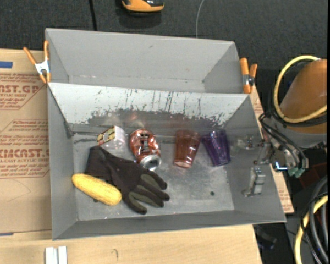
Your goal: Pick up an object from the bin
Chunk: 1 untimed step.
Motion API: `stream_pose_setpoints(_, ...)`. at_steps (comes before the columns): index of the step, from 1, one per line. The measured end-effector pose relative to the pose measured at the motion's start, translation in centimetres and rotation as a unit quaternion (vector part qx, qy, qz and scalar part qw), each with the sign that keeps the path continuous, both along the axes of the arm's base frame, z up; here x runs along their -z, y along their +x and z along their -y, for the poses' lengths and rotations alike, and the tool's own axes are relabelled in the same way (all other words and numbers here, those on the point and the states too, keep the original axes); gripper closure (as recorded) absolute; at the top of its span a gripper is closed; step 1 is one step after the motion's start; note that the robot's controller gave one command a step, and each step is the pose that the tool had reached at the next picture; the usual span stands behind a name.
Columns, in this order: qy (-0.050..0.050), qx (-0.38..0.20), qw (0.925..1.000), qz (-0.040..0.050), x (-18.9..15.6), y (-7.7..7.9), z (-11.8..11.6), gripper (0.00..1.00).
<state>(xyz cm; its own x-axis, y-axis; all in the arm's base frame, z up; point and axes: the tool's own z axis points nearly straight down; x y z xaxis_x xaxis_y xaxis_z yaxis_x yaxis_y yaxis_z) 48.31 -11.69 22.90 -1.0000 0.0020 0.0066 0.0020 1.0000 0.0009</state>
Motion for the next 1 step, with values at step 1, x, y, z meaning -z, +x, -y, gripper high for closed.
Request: stream_pose_setpoints(1,-0.001,-0.001,1.0000,0.0041,-0.41,0.18,-0.08,1.00)
